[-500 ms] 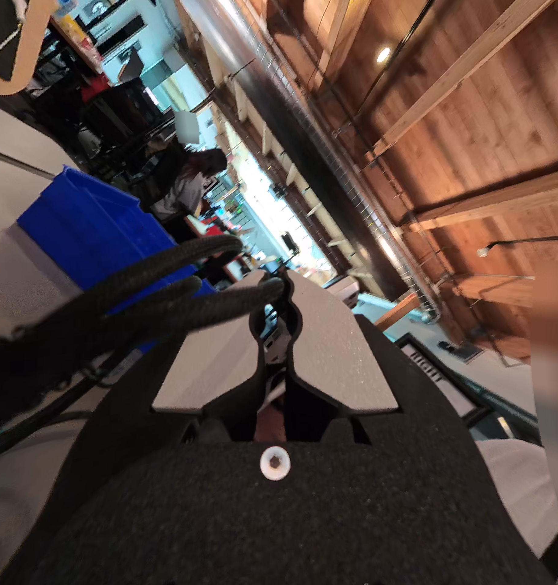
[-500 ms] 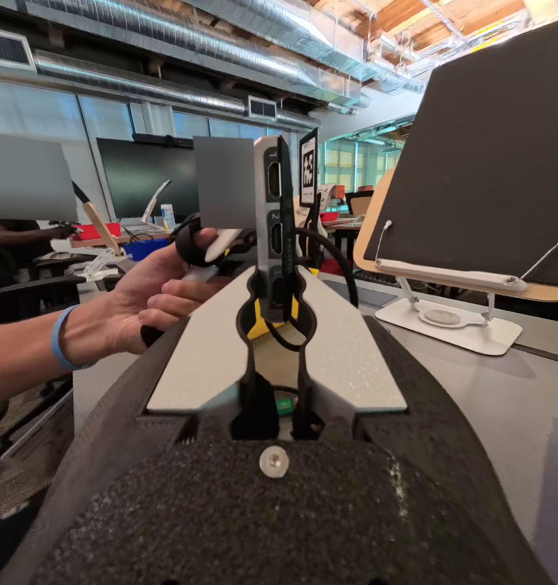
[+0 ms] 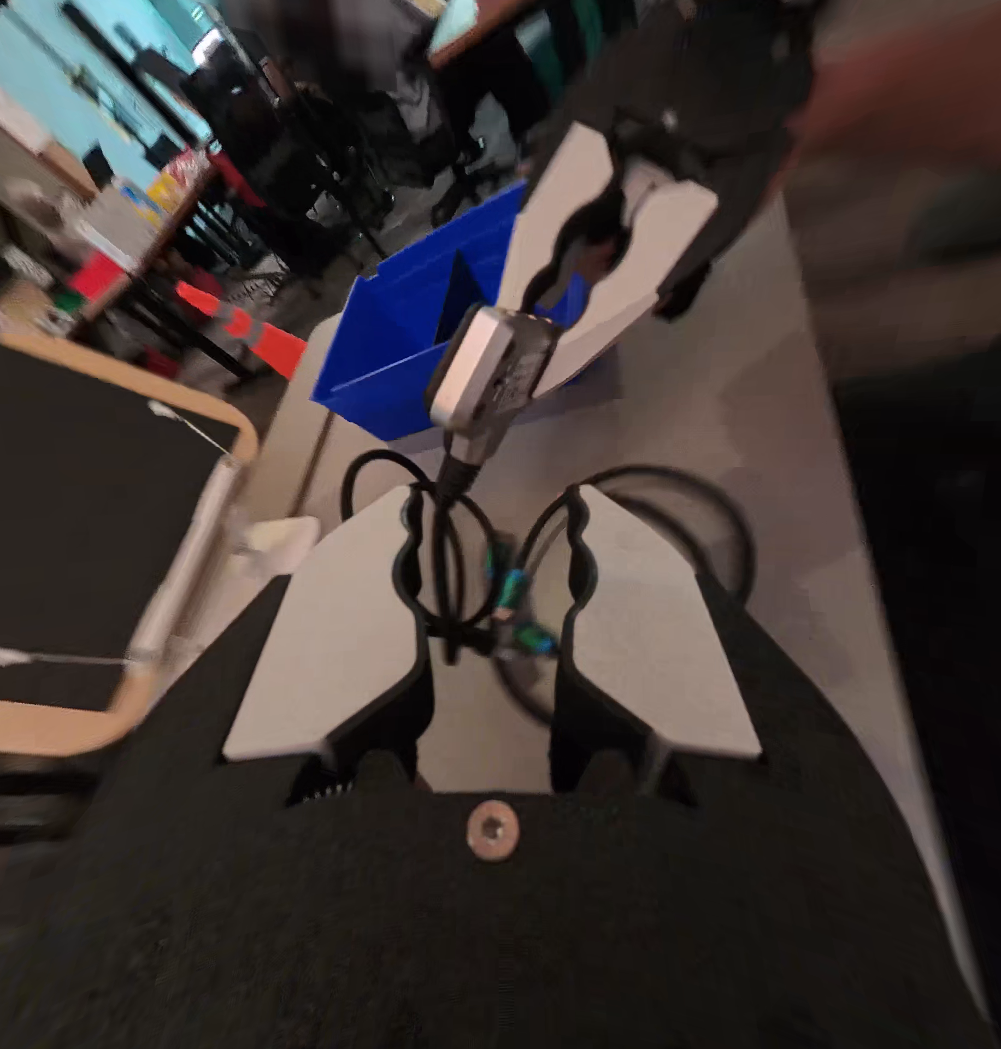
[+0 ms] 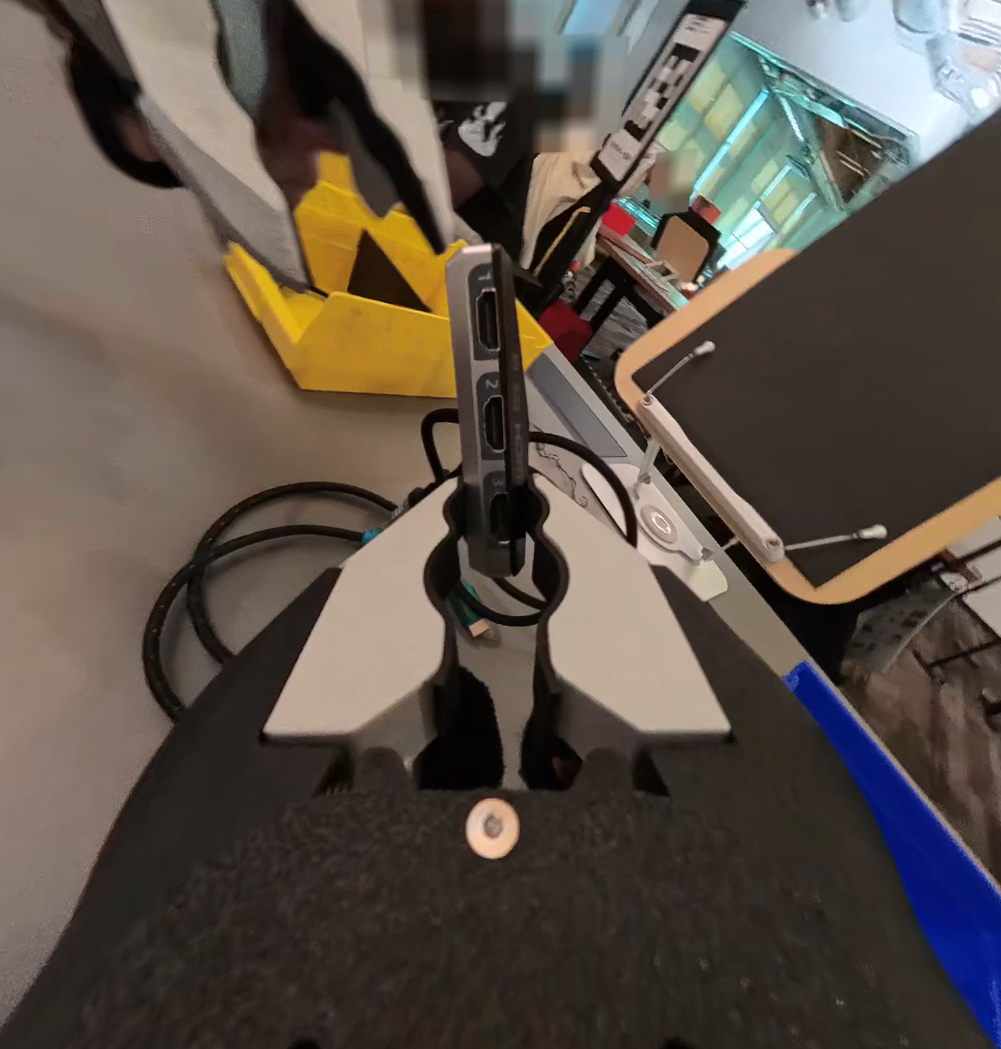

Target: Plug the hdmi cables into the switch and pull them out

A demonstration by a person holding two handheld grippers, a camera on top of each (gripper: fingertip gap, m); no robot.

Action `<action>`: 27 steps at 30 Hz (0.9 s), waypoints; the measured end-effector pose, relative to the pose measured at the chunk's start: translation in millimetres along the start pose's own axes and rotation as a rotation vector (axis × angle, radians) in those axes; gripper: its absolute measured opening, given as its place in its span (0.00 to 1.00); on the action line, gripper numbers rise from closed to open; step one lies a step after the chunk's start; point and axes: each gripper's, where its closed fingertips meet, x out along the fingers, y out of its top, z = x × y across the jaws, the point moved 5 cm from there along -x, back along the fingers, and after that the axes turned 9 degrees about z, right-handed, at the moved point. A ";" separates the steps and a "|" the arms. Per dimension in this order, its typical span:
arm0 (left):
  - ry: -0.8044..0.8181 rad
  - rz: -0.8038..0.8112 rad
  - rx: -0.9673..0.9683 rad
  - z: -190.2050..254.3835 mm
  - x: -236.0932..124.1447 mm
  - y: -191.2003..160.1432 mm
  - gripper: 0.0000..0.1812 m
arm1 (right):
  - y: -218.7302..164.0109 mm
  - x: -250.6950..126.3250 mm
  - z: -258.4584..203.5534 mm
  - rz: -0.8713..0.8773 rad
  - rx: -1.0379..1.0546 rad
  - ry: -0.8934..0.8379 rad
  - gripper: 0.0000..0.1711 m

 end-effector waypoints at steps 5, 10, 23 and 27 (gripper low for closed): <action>-0.104 -0.135 0.445 12.4 11.4 14.1 0.27 | 14.8 3.5 -23.1 0.009 -0.105 0.108 0.11; -0.217 -0.109 0.572 17.5 17.1 25.6 0.18 | 22.3 4.4 -33.5 0.022 -0.183 0.133 0.11; -0.212 -0.093 0.583 25.2 35.6 17.3 0.12 | 6.6 5.7 -31.6 0.020 -0.241 0.117 0.11; -0.106 -0.106 0.661 15.1 32.8 21.5 0.12 | 13.5 6.2 -21.2 0.032 -0.279 0.025 0.12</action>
